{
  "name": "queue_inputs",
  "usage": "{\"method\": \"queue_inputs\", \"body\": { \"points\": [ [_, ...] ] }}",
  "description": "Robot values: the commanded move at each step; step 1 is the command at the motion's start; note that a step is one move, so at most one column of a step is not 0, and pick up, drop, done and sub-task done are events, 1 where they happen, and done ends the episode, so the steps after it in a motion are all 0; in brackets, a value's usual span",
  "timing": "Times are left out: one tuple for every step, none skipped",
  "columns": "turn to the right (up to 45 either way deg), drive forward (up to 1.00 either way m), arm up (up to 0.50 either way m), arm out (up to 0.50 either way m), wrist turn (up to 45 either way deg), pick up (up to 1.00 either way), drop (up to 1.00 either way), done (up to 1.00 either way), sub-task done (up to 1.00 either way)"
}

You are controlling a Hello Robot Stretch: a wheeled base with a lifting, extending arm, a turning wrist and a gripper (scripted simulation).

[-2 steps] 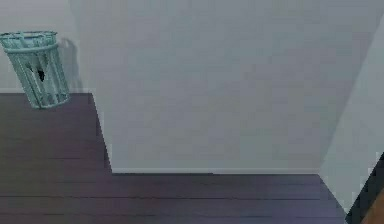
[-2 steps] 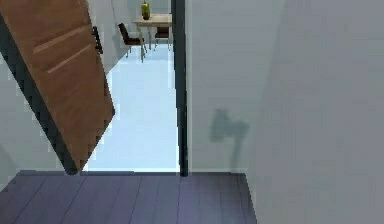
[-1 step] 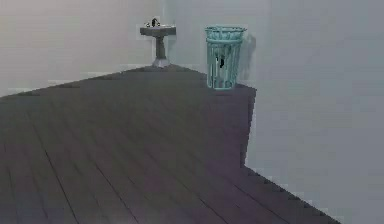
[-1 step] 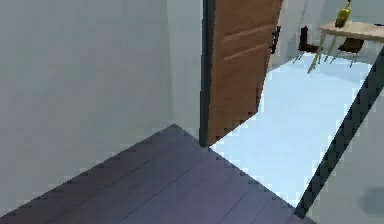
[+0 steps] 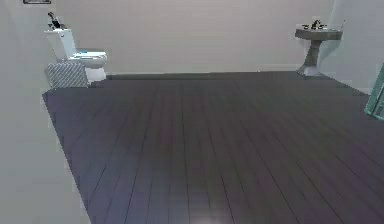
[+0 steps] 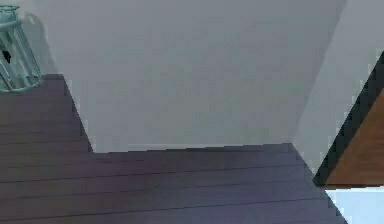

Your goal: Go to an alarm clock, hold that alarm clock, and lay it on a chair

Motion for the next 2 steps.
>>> {"method": "queue_inputs", "body": {
  "points": [
    [0.0, 1.00, 0.00, 0.00, 0.0, 0.00, 0.00, 0.00, 0.00],
    [-45.0, 0.00, 0.00, 0.00, 0.0, 0.00, 0.00, 0.00, 0.00]
  ]
}}
